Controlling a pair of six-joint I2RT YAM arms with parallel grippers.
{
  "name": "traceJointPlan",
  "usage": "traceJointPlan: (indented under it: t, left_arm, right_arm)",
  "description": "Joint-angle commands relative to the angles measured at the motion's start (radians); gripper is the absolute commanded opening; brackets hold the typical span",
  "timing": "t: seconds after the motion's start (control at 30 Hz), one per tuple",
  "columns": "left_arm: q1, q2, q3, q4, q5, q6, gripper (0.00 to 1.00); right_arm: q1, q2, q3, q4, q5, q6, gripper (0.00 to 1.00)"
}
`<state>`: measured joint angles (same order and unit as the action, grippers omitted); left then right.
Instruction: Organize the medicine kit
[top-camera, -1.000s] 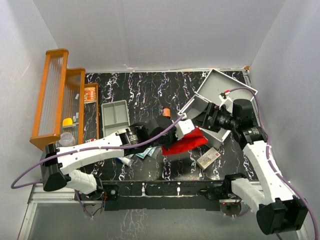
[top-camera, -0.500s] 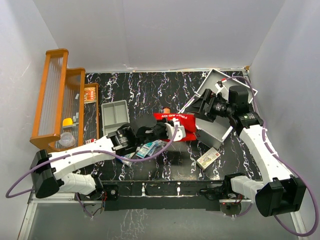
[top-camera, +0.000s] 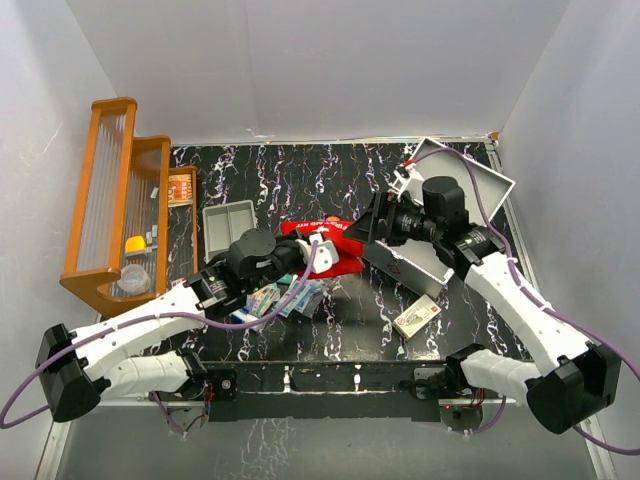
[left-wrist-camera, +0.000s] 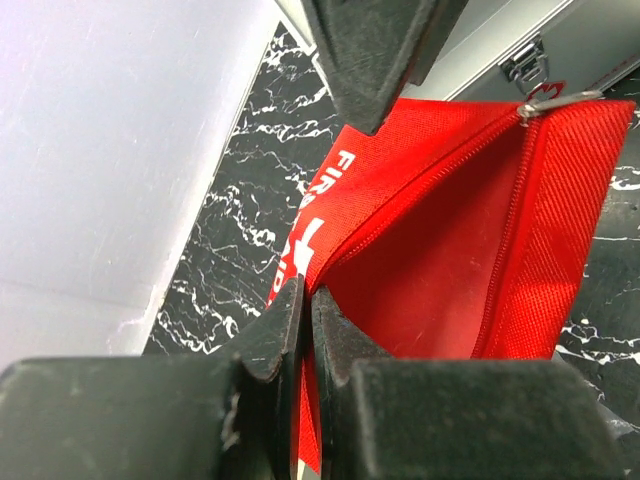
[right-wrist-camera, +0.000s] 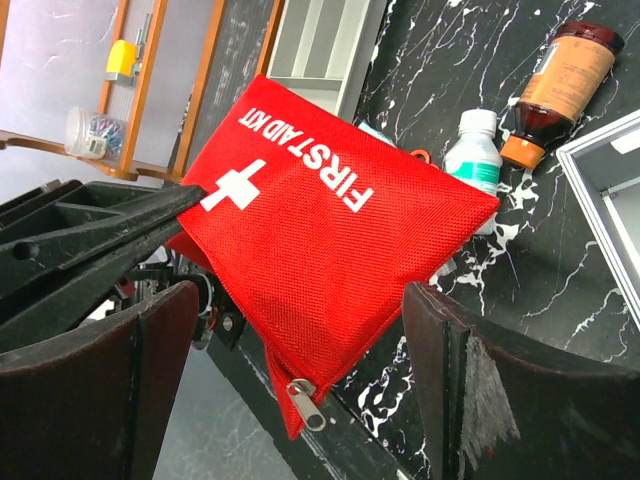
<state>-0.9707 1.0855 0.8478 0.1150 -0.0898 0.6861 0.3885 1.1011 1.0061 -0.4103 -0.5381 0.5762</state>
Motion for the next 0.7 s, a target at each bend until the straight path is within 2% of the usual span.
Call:
traceJointPlan:
  t: [0.0,0.2,0.33,0.43,0.53,0.67]
  left_arm:
    - [0.035,-0.071,-0.022,0.029,0.02,-0.065,0.0]
    - [0.08,-0.08,-0.04,0.001,0.071,-0.068,0.0]
    - [0.08,-0.061,0.013,-0.084,0.142,-0.054,0.0]
    - [0.08,-0.05,0.019,-0.079,0.132,-0.055,0.0]
    - [0.081,-0.029,0.015,-0.069,0.062,-0.096,0.0]
    - [0.088,-0.017,-0.027,-0.006,-0.05,-0.207,0.0]
  right_arm:
    - [0.047,0.022,0.065,0.088,0.11,-0.034,0.81]
    - [0.058,0.075,0.103,0.075,0.183,-0.036,0.8]
    - [0.059,0.219,0.276,-0.003,0.094,-0.111,0.79]
    - [0.058,0.27,0.325,-0.021,0.042,-0.132,0.77]
    - [0.06,0.22,0.278,-0.002,0.076,-0.152,0.76]
    - [0.062,0.111,0.128,0.084,0.111,-0.139,0.75]
